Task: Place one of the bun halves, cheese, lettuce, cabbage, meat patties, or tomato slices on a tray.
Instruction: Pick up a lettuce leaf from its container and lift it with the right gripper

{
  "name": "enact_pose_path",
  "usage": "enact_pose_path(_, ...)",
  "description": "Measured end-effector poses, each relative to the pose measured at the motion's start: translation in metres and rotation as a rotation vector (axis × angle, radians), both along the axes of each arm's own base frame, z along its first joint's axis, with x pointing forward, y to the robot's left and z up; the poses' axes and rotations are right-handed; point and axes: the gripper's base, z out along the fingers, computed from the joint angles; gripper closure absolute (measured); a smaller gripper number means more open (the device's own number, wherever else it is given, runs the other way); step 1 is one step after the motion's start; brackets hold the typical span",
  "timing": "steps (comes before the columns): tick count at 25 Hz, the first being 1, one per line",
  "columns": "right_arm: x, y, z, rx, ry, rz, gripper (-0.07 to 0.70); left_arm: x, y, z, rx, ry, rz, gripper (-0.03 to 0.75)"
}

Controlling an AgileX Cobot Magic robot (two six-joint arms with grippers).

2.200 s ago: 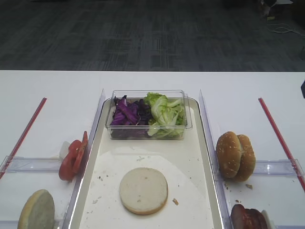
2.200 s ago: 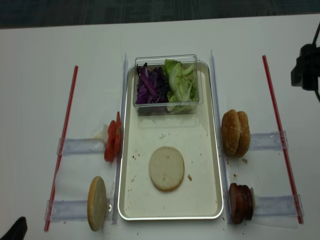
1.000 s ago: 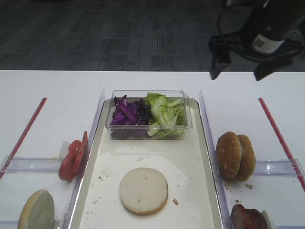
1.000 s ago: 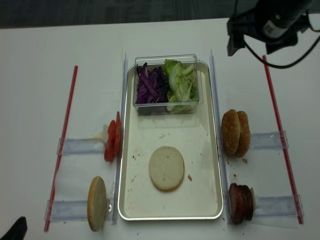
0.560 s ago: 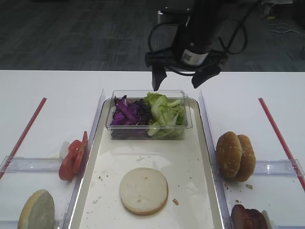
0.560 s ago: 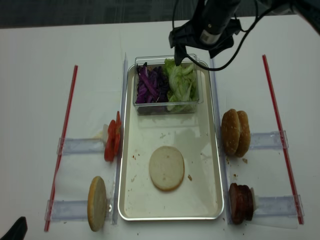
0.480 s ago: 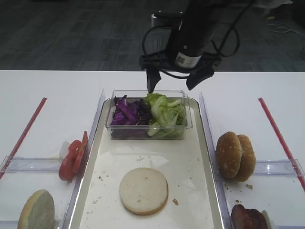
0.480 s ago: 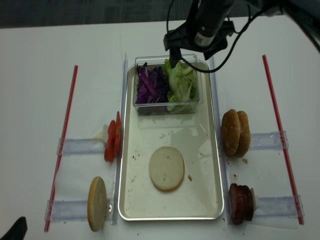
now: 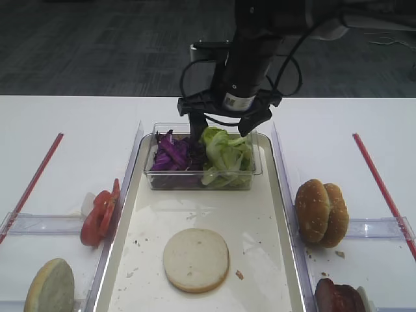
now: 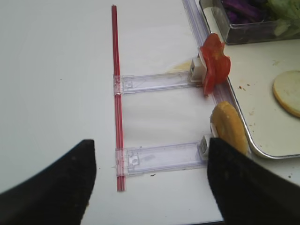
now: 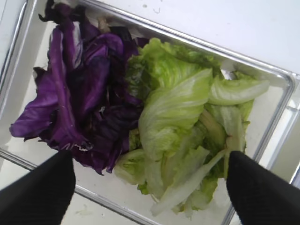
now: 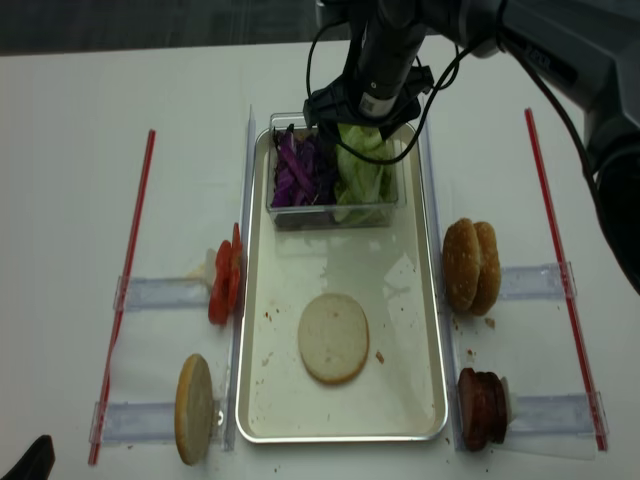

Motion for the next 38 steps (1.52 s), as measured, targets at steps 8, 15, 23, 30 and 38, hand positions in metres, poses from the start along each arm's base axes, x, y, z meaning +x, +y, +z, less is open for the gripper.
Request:
enact_pose_path(8,0.007,0.003,-0.018,-0.004,-0.014,0.019,-0.024,0.0,0.0,0.0,0.0,0.0,0.0,0.24)
enact_pose_path(15,0.013,0.006,-0.029,0.005,-0.044,0.015,-0.022,0.0,0.0,0.0,0.0,0.0,0.0,0.241)
enact_pose_path(23,0.015,0.007,-0.043,-0.008,-0.021,0.019,-0.01,0.0,0.0,0.0,0.0,0.0,0.0,0.241)
enact_pose_path(30,0.015,0.007,-0.045,-0.011,-0.017,0.019,0.164,0.0,0.0,0.0,0.0,0.0,0.0,0.241)
enact_pose_path(38,0.015,0.007,-0.052,-0.026,-0.001,0.03,0.349,0.0,0.0,0.0,0.0,0.0,0.0,0.242)
